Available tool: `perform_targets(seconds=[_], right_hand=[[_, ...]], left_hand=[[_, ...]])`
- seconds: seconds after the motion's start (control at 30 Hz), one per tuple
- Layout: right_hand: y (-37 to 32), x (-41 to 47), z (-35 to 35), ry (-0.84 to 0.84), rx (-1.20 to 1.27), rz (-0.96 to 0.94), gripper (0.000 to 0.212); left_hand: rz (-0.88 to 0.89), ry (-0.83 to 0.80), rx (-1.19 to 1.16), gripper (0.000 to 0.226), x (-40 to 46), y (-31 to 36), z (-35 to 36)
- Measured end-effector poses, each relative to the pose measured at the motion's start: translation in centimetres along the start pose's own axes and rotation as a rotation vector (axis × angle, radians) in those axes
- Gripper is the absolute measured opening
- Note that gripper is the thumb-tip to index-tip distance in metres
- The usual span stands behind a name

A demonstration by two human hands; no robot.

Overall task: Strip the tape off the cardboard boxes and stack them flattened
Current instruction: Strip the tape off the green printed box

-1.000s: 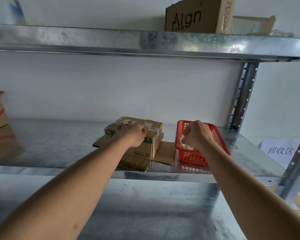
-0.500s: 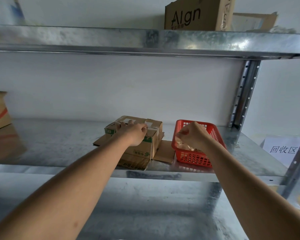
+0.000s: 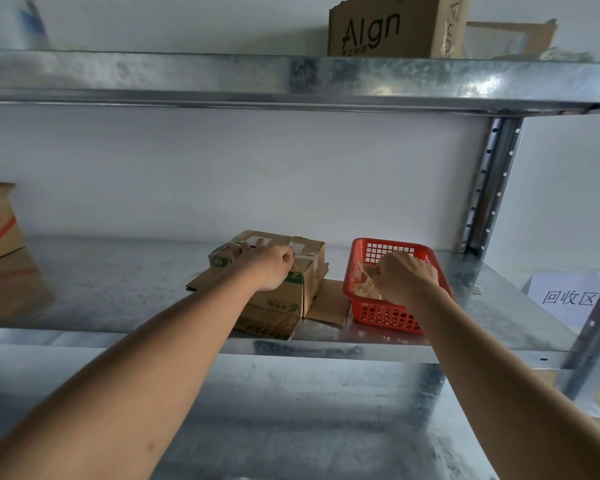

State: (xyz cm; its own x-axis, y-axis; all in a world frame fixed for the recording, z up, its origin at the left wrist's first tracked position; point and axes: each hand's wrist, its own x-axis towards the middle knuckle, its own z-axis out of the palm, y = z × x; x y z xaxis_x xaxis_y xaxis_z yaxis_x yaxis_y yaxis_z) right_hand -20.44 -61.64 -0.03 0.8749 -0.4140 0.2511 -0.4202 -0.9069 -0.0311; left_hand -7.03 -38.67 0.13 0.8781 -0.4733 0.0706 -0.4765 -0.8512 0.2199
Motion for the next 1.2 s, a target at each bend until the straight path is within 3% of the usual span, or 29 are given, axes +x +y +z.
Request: perform_targets(seconds=[0.17,0.3,0.4,0.57,0.67,0.77,0.83,0.93,1.0,1.1,1.2], right_hand=[[-0.1,0.1,0.3,0.058,-0.110,0.152,0.026],[0.2,0.9,0.7,0.141,0.306,0.146,0.031],[0.2,0.9,0.8,0.110,0.577,0.132,0.018],[0.3,1.2,0.8,-0.027,0.931,0.134,0.025],[0.4,1.2,0.4,-0.146,0.901,0.073,0.014],[0.4,1.8,0.4,-0.170,0.851,0.100,0.034],[0.5,2.2,0.7,-0.125,0.744,0.123,0.034],[0.9,2.3,1.1,-0.020,0.586,0.087,0.016],[1.0,2.1,1.3,0.083,0.509,0.053,0.020],[0.6,2.2,0.9,0.212,0.536,-0.009,0.024],[-0.4,2.2,0.5,0.211,0.659,-0.121,0.016]], left_hand=[[-0.012,-0.007,0.011,0.048,-0.2,0.2,-0.1],[-0.016,-0.006,0.033,0.048,-0.5,0.3,-0.3],[-0.008,-0.007,0.038,0.048,-0.7,0.5,-0.4],[-0.005,-0.008,0.048,0.049,-0.8,0.5,-0.6],[-0.007,-0.007,0.051,0.049,-0.8,0.6,-0.5],[-0.009,-0.010,0.047,0.049,-0.7,0.5,-0.5],[-0.010,-0.008,0.045,0.049,-0.6,0.5,-0.4],[-0.013,-0.007,0.045,0.049,-0.4,0.4,-0.3],[-0.012,-0.007,0.042,0.049,-0.3,0.3,-0.3],[-0.017,-0.010,0.034,0.049,-0.1,0.3,-0.2],[-0.020,-0.017,0.031,0.049,0.0,0.3,-0.2]])
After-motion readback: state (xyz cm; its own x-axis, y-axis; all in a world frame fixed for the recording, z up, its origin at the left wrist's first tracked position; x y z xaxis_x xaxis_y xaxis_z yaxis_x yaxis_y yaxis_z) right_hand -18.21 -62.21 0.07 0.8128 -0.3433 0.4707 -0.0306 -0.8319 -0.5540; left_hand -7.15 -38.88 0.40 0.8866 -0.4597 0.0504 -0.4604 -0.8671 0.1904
